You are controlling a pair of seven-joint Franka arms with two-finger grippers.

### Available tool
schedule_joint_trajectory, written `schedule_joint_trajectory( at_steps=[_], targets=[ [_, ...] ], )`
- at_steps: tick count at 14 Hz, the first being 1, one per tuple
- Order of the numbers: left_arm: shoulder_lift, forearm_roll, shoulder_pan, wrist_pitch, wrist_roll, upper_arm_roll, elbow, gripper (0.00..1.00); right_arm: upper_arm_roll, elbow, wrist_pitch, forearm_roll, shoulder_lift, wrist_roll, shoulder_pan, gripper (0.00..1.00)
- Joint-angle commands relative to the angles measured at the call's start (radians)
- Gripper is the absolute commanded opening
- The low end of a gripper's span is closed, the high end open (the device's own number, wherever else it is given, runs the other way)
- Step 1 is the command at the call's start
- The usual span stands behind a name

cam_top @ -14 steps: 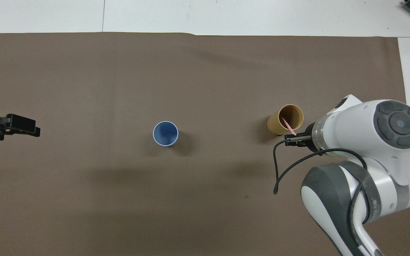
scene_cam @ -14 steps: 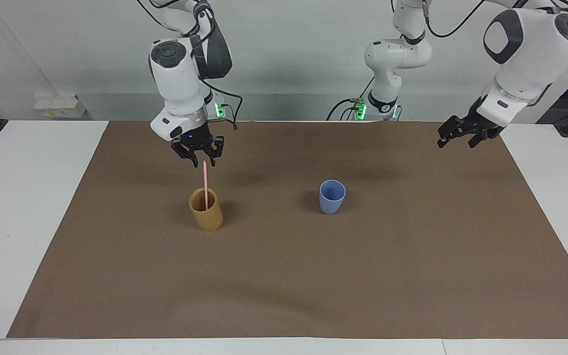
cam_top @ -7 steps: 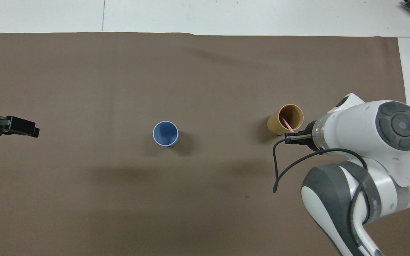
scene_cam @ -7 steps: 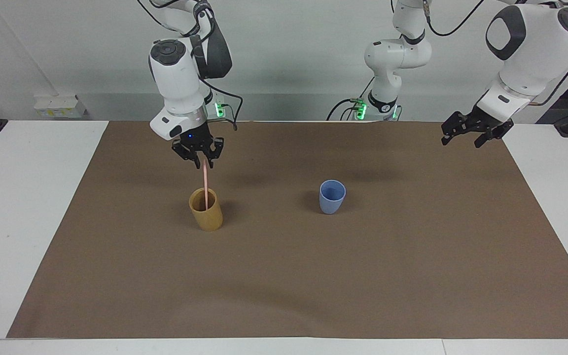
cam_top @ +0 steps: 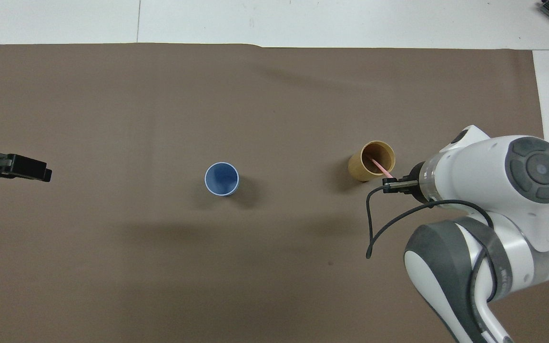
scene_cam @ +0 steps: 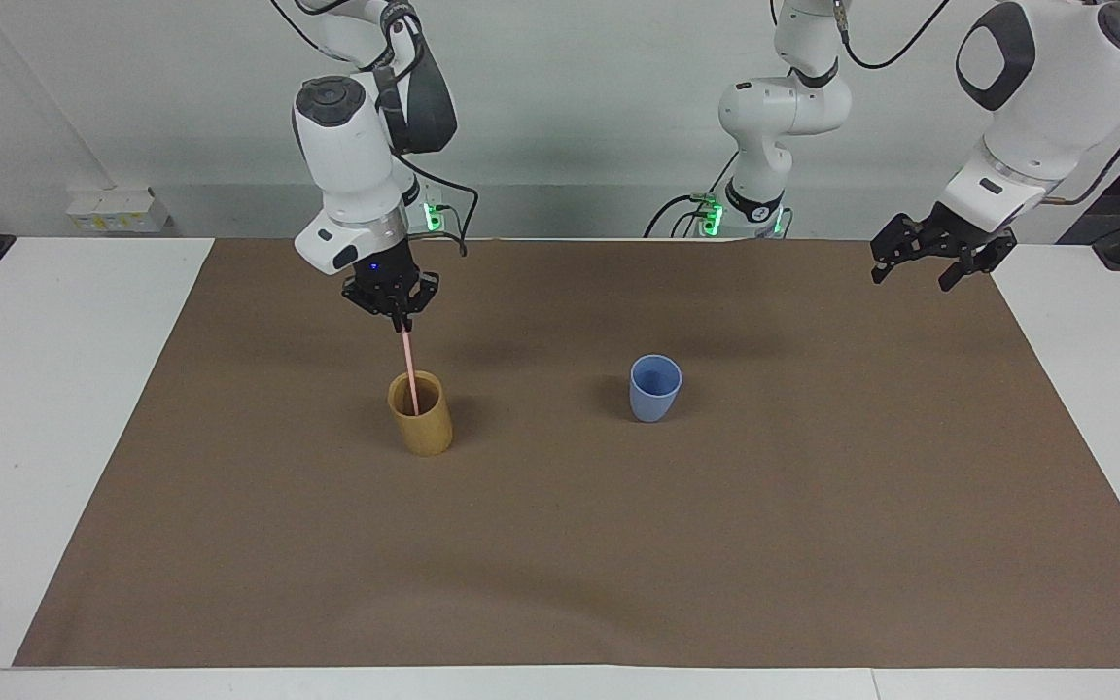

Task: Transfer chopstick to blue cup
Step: 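Grasp the pink chopstick with the right gripper and lift it out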

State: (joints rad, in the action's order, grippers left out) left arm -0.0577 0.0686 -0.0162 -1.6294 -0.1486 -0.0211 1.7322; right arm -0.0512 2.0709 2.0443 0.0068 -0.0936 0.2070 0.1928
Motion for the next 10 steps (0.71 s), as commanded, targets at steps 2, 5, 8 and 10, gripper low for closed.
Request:
schedule_joint_trajectory(
  at_steps=[2,5,8,10],
  targets=[
    [-0.001,-0.016,0.013,0.01,0.004,0.0,-0.023,1.0,0.002,0.014,0.004,0.012,-0.023,0.002,-0.006,0.0],
    [-0.001,-0.016,0.013,0.011,0.03,-0.022,-0.025,1.0,0.002,-0.07,-0.012,0.012,-0.008,0.0,-0.016,0.0],
    [-0.001,-0.018,0.013,0.01,0.029,-0.033,-0.026,1.0,0.007,-0.149,-0.079,0.015,-0.001,0.0,-0.018,0.0],
    [-0.002,-0.016,0.012,0.011,0.029,-0.036,-0.028,1.0,0.007,-0.208,-0.139,0.016,-0.003,0.003,-0.018,0.0]
  ],
)
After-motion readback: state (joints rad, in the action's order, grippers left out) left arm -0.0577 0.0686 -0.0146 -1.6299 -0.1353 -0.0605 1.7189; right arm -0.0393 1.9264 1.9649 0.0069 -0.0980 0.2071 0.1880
